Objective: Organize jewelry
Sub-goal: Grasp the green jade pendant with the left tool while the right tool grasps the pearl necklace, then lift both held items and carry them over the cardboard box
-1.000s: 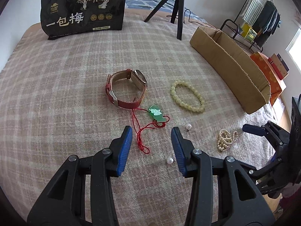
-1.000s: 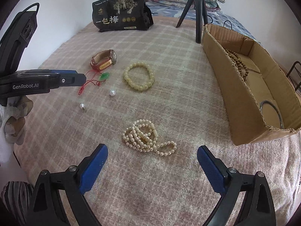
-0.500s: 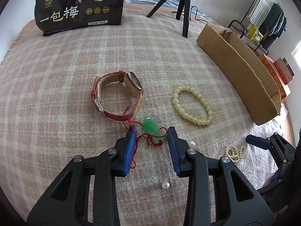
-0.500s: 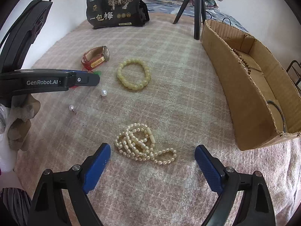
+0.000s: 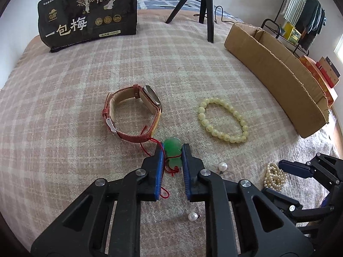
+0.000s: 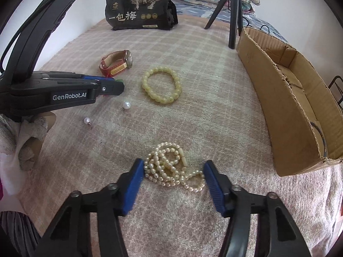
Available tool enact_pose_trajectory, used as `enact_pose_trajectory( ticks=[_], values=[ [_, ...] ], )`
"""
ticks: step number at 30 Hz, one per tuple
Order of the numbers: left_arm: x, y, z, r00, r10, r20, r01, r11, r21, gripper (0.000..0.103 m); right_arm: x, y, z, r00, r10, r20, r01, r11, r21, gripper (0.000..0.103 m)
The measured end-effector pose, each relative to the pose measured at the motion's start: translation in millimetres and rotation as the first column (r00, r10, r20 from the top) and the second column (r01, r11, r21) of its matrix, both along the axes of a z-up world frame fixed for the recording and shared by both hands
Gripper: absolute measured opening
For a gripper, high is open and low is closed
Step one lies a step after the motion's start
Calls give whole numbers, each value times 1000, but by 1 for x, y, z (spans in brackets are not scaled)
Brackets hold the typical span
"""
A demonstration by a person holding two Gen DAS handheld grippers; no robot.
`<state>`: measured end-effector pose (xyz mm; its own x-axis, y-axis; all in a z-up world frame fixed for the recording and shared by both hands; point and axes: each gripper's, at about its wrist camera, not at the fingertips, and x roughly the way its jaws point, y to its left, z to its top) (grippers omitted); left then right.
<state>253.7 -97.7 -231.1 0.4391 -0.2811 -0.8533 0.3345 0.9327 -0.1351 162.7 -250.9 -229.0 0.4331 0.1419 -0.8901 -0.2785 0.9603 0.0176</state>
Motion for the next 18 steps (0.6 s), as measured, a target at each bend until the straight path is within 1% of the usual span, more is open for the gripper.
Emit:
enact_pose_trajectory(
  ticks=[1, 3, 4, 6, 9, 18],
  values=[
    [0, 0, 0, 1000, -1, 0, 1, 1000, -2, 14, 0, 0, 0, 1000, -1, -1, 1, 1000, 3, 43],
    [-1, 1, 1, 1000, -2, 0, 2, 1000, -4, 14, 0, -1, 1, 1000, 0, -5, 0, 1000, 9, 29],
    [-1, 2, 1, 1000, -3, 1, 3, 1000, -5, 14, 0, -2, 1, 1000, -2, -6, 2, 1000, 10, 26],
    [-2, 2, 2, 1000, -5, 3, 5, 1000, -7, 14, 1, -5, 2, 1000, -8, -9, 8, 1000, 15, 14],
    [-5, 3, 4, 1000, -4, 4, 4, 1000, -13, 14, 1, -9, 4, 1000, -20, -12, 20, 999, 36, 10],
    [-17, 7, 13, 1000, -8, 23, 9, 1000, -15, 14, -4, -12, 15, 999, -30, 12, 29, 998, 62, 6]
  ],
)
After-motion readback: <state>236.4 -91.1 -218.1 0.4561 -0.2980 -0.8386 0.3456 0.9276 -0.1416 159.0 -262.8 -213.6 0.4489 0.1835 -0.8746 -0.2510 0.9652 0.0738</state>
